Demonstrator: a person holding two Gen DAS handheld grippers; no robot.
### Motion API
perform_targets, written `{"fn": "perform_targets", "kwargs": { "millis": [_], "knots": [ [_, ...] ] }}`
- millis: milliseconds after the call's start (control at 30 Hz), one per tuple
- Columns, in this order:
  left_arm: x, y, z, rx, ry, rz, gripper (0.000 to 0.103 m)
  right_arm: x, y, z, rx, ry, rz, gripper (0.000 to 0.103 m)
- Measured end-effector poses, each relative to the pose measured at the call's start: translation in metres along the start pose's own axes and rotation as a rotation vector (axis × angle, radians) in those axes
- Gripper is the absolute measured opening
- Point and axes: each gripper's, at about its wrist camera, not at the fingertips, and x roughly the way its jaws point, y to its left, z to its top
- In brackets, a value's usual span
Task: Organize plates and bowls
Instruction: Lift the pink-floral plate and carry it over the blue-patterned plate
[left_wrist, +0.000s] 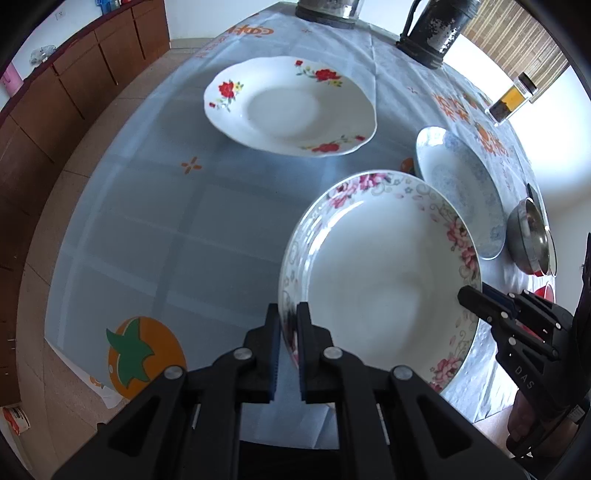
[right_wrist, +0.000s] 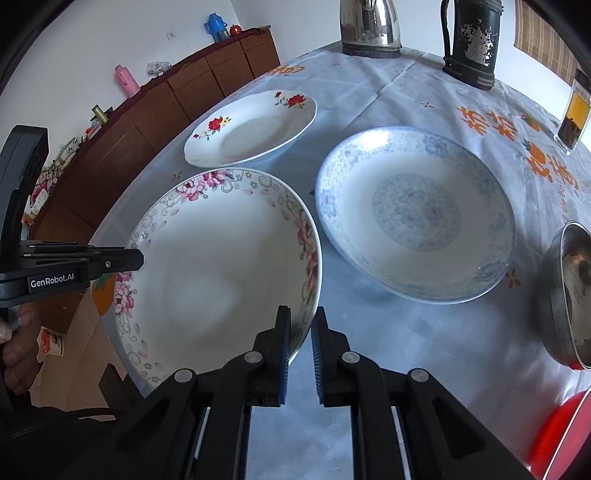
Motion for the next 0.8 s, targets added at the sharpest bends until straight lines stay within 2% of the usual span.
{"fn": "perform_targets", "kwargs": {
  "millis": [800],
  "knots": [
    [-0.029, -0.045, 0.024, 0.108, -0.091, -0.011, 0.005, -0.042, -0.024, 0.009, 0.051, -0.131, -0.066, 0.012]
  ]
}}
